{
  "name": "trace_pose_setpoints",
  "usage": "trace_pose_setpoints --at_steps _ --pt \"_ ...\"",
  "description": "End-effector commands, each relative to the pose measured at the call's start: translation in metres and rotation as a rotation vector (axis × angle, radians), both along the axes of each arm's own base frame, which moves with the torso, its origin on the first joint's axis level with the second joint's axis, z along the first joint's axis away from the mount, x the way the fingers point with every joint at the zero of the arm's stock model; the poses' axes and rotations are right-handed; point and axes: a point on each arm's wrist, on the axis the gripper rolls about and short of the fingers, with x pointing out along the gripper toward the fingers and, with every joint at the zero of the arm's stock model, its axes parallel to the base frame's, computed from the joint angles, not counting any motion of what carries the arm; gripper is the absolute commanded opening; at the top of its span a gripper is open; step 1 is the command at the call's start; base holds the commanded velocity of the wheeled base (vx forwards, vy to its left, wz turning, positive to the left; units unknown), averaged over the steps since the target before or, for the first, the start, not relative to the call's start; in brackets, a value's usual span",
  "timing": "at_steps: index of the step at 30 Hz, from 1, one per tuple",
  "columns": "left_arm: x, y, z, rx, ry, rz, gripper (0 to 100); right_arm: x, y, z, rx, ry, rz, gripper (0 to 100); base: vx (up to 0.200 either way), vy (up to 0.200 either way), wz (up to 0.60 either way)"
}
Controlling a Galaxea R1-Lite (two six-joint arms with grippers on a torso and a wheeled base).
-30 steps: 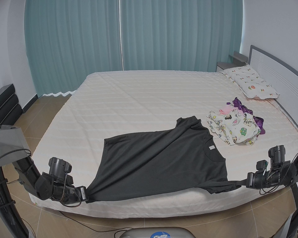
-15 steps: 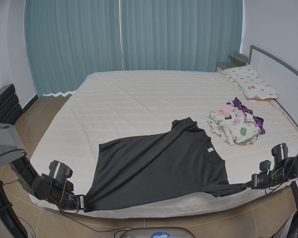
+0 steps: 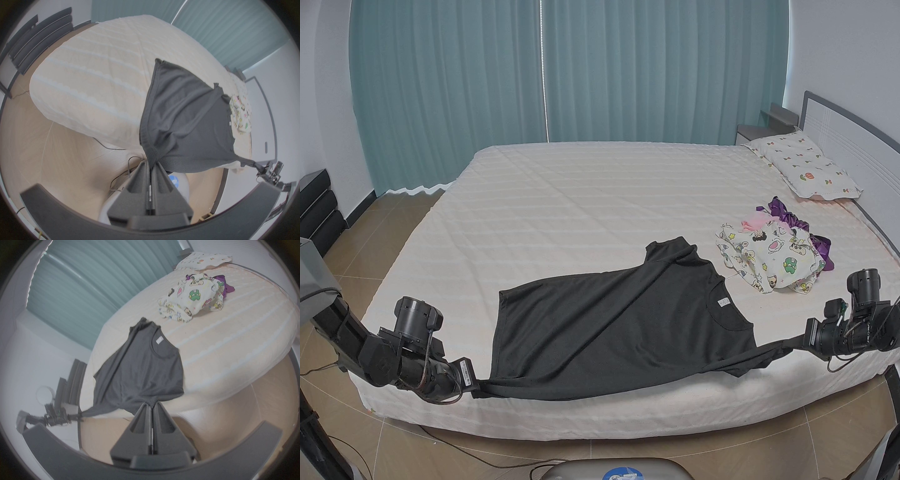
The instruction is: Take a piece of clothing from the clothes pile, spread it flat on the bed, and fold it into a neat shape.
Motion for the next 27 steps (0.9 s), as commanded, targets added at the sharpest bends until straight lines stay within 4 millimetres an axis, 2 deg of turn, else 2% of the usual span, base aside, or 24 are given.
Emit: trace_pose_setpoints --at_steps 1,6,14,18,27 --pt "0.017 -0.002 0.014 -0.069 -0.095 0.092 0 0.022 0.013 0.007 0.075 -0.076 -0.035 0 0.000 0.000 0.00" --pt "0.028 0.004 0.025 -0.146 -0.200 0.191 0 0.031 0.023 0.013 0.055 -0.135 -0.085 0 0.000 0.000 0.00" --pt "0.028 0.005 0.030 -0.158 -0.227 0.199 0 0.032 0.026 0.015 0.045 -0.152 -0.075 0 0.000 0.000 0.00" --pt "0.031 0.005 0.027 -0.155 -0.220 0.199 0 0.038 0.027 0.016 0.047 -0.162 -0.070 0 0.000 0.000 0.00" --pt "0.062 0.004 -0.001 -0.121 -0.175 0.253 0 0.081 0.025 -0.004 0.028 -0.151 -0.114 0 0.000 0.000 0.00"
